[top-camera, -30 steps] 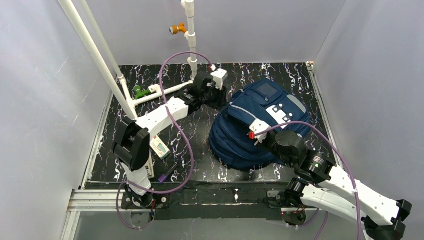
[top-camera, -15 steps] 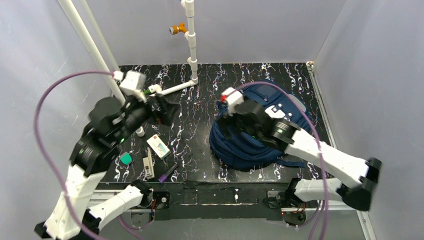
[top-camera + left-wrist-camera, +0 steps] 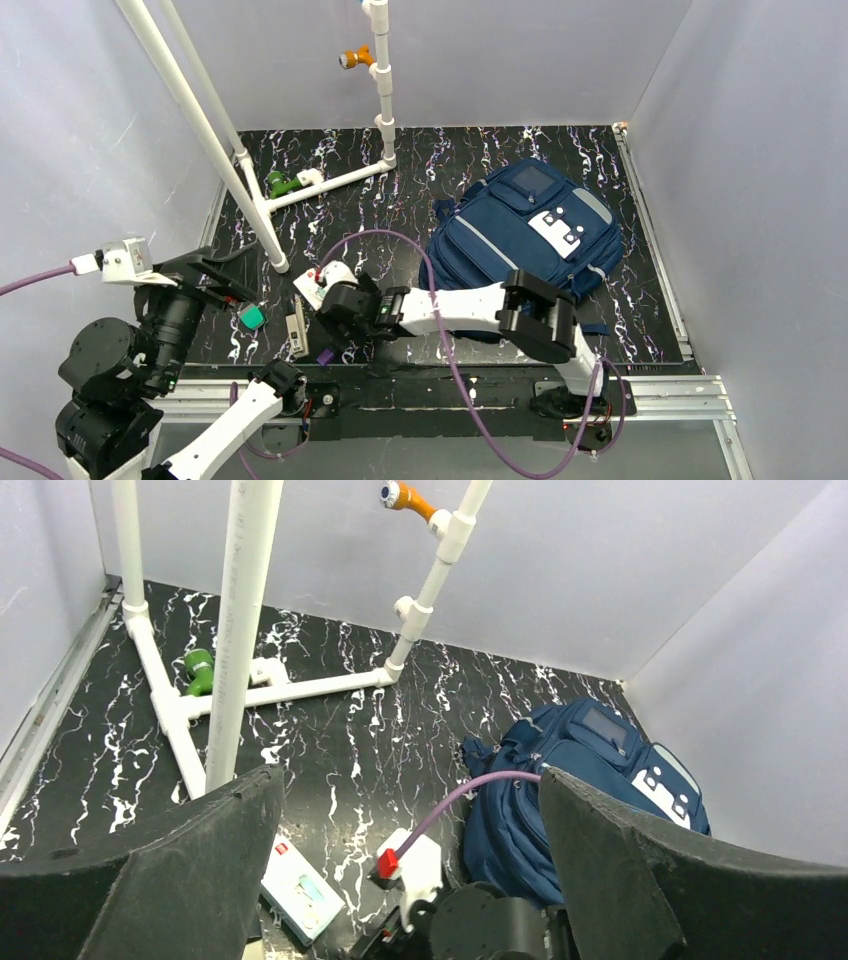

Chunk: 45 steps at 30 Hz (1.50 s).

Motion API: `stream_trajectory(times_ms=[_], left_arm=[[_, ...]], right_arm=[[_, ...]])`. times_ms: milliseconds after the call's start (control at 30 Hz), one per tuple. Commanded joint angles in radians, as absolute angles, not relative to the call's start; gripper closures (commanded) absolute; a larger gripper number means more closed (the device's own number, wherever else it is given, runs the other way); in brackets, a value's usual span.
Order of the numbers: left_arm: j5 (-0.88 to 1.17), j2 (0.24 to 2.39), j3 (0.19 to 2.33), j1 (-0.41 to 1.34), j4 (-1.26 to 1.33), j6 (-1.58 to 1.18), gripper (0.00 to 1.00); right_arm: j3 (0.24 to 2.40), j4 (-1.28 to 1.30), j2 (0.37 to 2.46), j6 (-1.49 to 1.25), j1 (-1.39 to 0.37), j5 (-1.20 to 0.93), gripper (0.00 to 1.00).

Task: Pack the student bag
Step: Unzip the student bag at the center of the board, then pick up the stationery from the center of the board.

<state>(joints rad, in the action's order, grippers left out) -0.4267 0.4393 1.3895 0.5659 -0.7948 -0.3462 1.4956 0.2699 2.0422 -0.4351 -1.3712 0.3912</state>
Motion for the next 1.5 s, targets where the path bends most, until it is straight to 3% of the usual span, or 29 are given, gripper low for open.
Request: stream_trajectory(times_ms=[0,367,733,933,1167,1467], left_arm=[[-0.427,0.511,1.374,0.566,-0.835,-0.327,0.02],[-0.395,0.51,1.327,0.566,-0.851,-0.342,0.02],[-0.413,0.504,1.326,0.566,-0.863,-0.333,0.02],[-0.382,0.518,1.308,0.566,-0.862,-0.362,0.02],[-0.355,0.538,1.267,0.566,-0.862,-0.404,0.02],[-0.362,0.667,1.211,0.566,-0.958,-0.666,0.02]], right_arm=[[1.606,0.153,2.098,-0.455,-1.376,0.472,0.02],[1.728,0.079,2.27,-0.42,-1.381,0.551,0.05],[1.762,0.015,2.332,-0.299,-1.378,0.626,0.2],[1.683,-0.085,2.287,-0.257,-1.353,0.558,0.42],[1.529,-0.152,2.159,-0.255,-1.319,0.551,0.48],[1.223,-0.193,1.811,-0.326,-1.261,0.54,0.53]])
